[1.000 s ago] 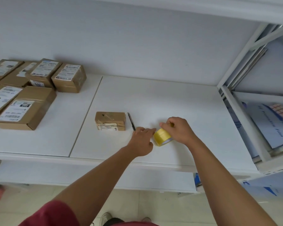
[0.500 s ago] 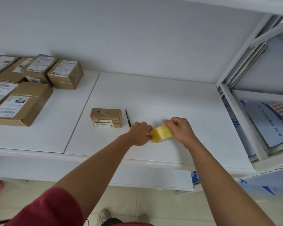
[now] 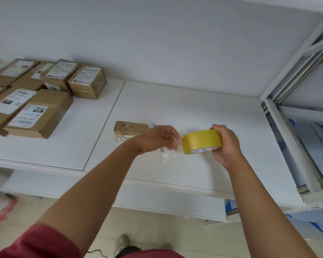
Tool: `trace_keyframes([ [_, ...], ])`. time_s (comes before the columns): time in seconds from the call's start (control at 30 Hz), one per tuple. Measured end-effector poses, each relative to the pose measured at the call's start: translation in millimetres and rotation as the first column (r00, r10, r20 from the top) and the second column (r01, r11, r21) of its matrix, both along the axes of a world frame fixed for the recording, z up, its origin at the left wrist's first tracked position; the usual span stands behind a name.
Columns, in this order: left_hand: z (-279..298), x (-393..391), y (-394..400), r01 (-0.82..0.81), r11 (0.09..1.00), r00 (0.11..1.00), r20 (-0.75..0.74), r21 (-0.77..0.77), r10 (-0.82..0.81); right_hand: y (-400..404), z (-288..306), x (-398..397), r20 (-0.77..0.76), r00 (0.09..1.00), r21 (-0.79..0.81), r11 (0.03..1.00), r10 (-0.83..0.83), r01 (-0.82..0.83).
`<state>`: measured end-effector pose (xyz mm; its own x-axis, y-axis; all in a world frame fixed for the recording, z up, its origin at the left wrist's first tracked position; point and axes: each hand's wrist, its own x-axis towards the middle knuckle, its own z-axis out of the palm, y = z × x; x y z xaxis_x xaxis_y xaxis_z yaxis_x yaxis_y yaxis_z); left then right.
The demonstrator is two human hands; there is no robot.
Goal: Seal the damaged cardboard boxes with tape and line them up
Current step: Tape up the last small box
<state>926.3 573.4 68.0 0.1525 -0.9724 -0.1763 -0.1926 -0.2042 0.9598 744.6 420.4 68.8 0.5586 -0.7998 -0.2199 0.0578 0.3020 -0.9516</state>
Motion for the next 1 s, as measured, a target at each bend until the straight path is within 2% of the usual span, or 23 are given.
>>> trace_keyframes([
  [0.17, 20.1, 8.2, -4.8, 0.094, 0.988, 0.978, 0.175, 0.121, -0.115, -8.6, 12.9, -1.7, 0.009, 0.999, -0.031, 0.999, 0.034, -0.033],
  [0.37, 17.0, 14.3, 6.4, 0.141, 0.961, 0.98, 0.1, 0.238, -0.169, -13.3, 11.1, -7.6, -0.035, 0.999, -0.053, 0.998, 0.02, -0.022],
  [0.47, 17.8, 17.6, 13.0, 0.127, 0.96, 0.98, 0.118, 0.25, -0.16, -10.5, 10.0, -4.2, -0.059, 0.998, -0.08, 0.996, 0.033, -0.037],
  [0.67, 14.0, 29.7, 34.5, -0.004, 0.962, 0.996, 0.09, 0.273, -0.021, -1.4, 11.7, 16.7, -0.093, 0.994, -0.181, 0.98, 0.062, -0.078],
  [0.83, 14.1, 47.2, 55.8, -0.112, 0.962, 0.991, 0.094, 0.248, 0.091, 4.0, 16.7, 34.8, -0.1, 0.994, -0.179, 0.983, 0.033, -0.05],
  [1.0, 26.8, 67.9, 69.0, -0.283, 0.94, 0.959, 0.076, 0.194, 0.273, 11.3, 23.4, 59.4, -0.186, 0.981, -0.348, 0.93, 0.058, -0.121],
])
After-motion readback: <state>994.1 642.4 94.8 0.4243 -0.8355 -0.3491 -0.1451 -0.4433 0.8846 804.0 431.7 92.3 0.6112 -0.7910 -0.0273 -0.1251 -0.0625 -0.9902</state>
